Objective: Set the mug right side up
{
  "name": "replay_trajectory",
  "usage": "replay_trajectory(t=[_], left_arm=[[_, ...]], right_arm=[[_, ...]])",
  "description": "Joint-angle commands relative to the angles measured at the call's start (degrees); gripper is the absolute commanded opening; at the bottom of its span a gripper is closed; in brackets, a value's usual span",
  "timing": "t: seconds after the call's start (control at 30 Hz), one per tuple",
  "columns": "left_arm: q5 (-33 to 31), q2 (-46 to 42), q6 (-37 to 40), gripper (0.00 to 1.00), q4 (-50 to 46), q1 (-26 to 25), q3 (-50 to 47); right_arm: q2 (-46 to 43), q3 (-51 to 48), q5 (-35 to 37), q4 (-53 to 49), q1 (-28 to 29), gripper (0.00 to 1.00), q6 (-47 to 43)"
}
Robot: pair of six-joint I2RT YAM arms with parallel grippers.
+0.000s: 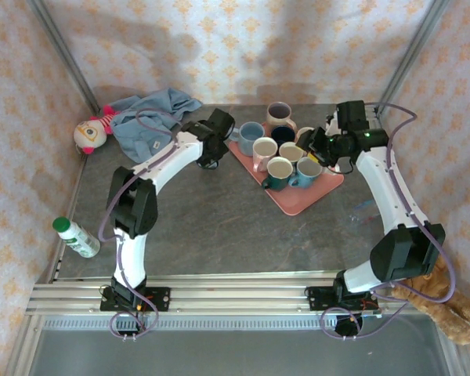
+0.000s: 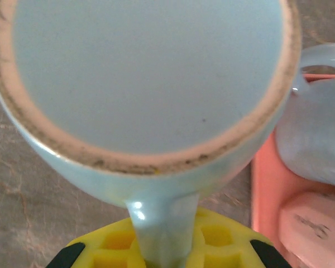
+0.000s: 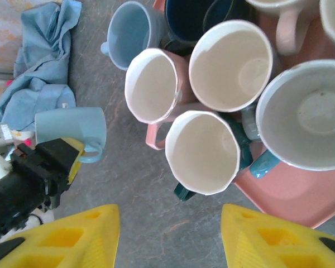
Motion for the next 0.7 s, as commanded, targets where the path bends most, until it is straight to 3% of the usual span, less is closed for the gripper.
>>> replay_trajectory(t=[0.0, 0.3, 0.5, 0.67], left_arm=[[3.75, -7.1, -3.46, 0.0, 1.65, 1.53, -1.84], [14.5, -16.2, -9.83, 0.0, 3.55, 4.25, -4.67], [21.62, -21.11, -17.22, 0.0, 9.63, 4.36, -7.09], [22.53, -25.59, -23.07, 0.0, 15.78, 4.42, -10.69]], right_arm=[[-2.89, -2.92, -4.57, 5.12, 0.24, 0.5, 7.7], [-5.61, -11.15, -14.62, 20.44, 2.74, 0.52, 36.2], [-8.37, -14.4, -11.06, 27.83, 8.99, 0.54, 54.91], [-9.34, -14.68, -9.39, 31.85, 12.93, 0.54, 65.34]])
